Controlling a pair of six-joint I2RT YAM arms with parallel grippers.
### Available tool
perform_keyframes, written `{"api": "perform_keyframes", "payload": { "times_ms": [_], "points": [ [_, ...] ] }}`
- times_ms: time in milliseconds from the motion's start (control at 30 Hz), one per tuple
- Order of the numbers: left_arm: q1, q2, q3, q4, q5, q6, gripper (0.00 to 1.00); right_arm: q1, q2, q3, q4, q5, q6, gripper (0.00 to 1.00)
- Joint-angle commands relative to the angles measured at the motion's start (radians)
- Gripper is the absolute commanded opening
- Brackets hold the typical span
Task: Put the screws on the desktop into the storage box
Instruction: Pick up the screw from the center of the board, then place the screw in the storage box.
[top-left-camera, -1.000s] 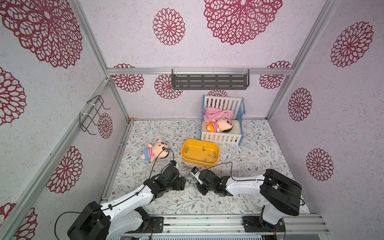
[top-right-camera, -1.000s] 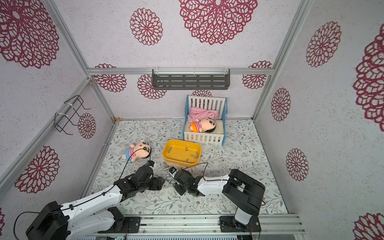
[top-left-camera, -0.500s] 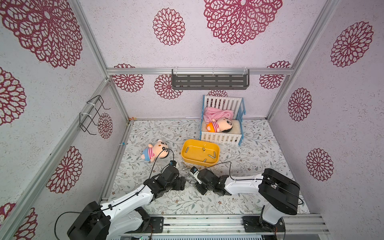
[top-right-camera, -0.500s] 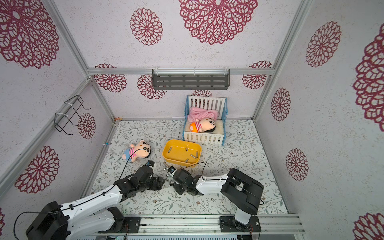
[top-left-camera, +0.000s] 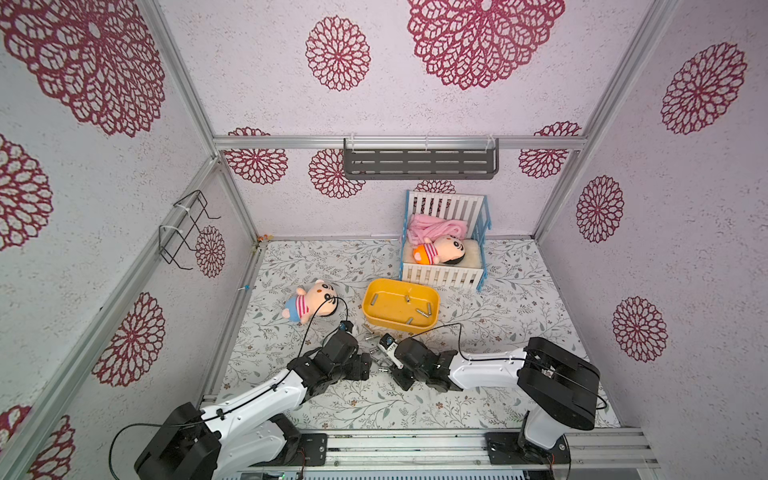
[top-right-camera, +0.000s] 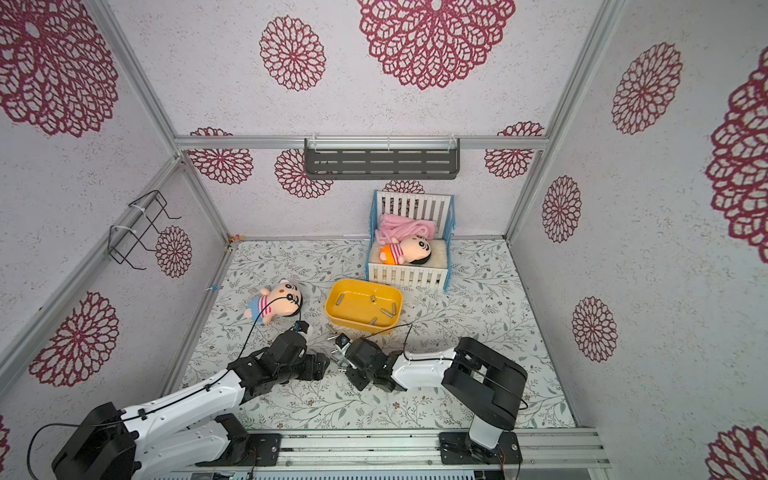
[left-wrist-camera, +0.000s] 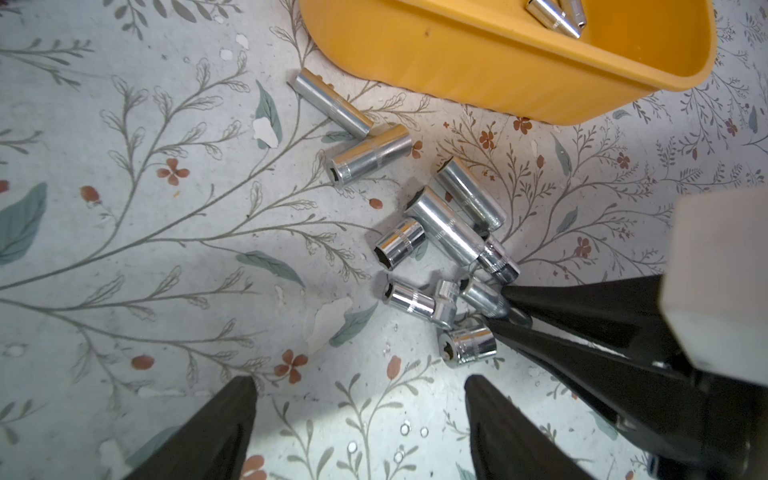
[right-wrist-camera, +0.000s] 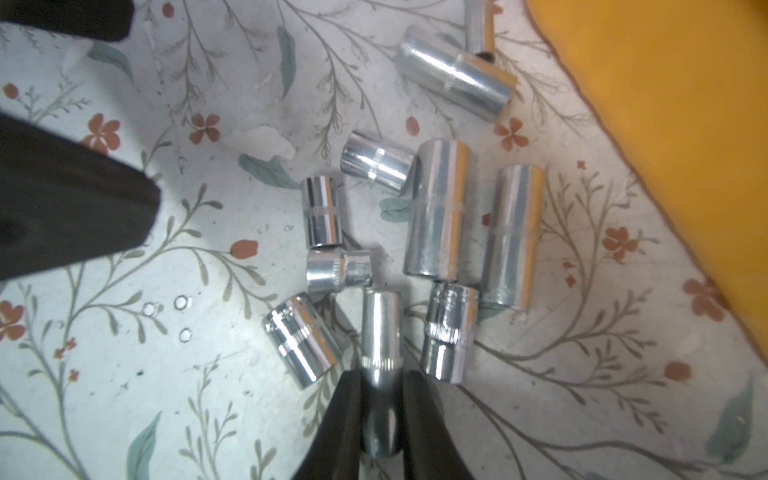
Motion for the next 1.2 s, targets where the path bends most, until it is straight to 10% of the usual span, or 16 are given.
{"api": "perform_keyframes", "payload": {
  "times_ms": [0,400,867,1167],
  "points": [
    [0.002,-0.008,0.021,0.007,-0.006,0.005,0.84,0.010,-0.065,-0.001,0.000,0.015,-0.014,0.12],
    [0.002,-0.055,0.009,0.001,-0.031,0.007,0.85,-0.027,-0.308,0.028,-0.067,0.092,0.049,0.08],
    [-0.012,0.023,0.043,0.001,-0.017,0.016,0.84,-0.393,-0.024,0.366,-0.127,0.014,0.131,0.13],
    [-0.032,0.030,0.045,0.005,-0.037,0.011,0.84,-0.418,-0.014,0.369,-0.147,-0.032,0.136,0.49]
  ]
}}
